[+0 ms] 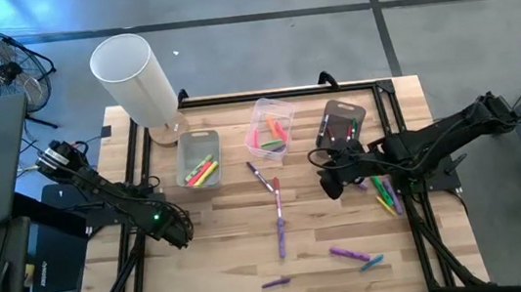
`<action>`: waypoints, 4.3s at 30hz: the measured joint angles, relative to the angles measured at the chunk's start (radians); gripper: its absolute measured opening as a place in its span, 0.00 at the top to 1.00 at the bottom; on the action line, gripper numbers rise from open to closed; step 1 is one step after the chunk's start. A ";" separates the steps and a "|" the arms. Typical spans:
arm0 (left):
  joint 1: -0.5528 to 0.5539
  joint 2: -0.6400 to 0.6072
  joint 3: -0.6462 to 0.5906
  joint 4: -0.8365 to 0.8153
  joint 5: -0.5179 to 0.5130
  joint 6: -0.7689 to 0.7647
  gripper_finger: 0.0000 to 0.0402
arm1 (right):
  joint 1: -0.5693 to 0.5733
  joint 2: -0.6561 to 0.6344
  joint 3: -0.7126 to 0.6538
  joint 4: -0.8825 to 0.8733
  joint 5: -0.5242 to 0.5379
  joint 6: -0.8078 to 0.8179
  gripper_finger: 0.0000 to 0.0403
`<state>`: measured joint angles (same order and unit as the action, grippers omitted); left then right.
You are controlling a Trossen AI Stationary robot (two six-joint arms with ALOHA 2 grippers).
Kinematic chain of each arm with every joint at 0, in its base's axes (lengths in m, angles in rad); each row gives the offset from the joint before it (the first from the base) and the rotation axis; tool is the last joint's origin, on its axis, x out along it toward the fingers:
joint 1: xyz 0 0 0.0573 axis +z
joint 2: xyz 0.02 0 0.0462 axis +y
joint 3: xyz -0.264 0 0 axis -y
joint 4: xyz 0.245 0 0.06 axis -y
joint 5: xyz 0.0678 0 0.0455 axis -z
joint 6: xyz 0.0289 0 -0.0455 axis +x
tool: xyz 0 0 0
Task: Pick & Place Markers
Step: Put the purple marker into the black bin
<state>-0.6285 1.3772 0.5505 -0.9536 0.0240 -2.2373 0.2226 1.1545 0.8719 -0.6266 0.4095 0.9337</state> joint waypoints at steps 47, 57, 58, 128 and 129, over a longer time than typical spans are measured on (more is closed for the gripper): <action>0.122 0.002 0.648 0.627 -0.724 1.215 0.94 | 0.039 0.221 0.000 1.068 -0.134 -0.332 0.66; 0.216 0.002 0.648 0.723 -0.577 1.353 0.94 | 0.013 0.225 0.000 1.230 -0.162 -0.375 0.66; 0.221 0.002 0.648 0.722 -0.571 1.355 0.94 | 0.007 0.225 0.000 1.230 -0.160 -0.375 0.66; 0.550 -0.310 0.647 0.094 -0.428 1.692 0.56 | -0.597 -0.069 0.000 -0.099 -0.004 0.064 0.93; 0.550 -0.312 0.646 0.070 -0.437 1.696 0.56 | -0.624 -0.051 0.000 -0.135 -0.032 0.082 0.93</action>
<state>-0.0784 1.0649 1.1961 -0.8834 -0.4134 -0.5415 -0.4015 1.1035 0.8722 -0.7617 0.3777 1.0158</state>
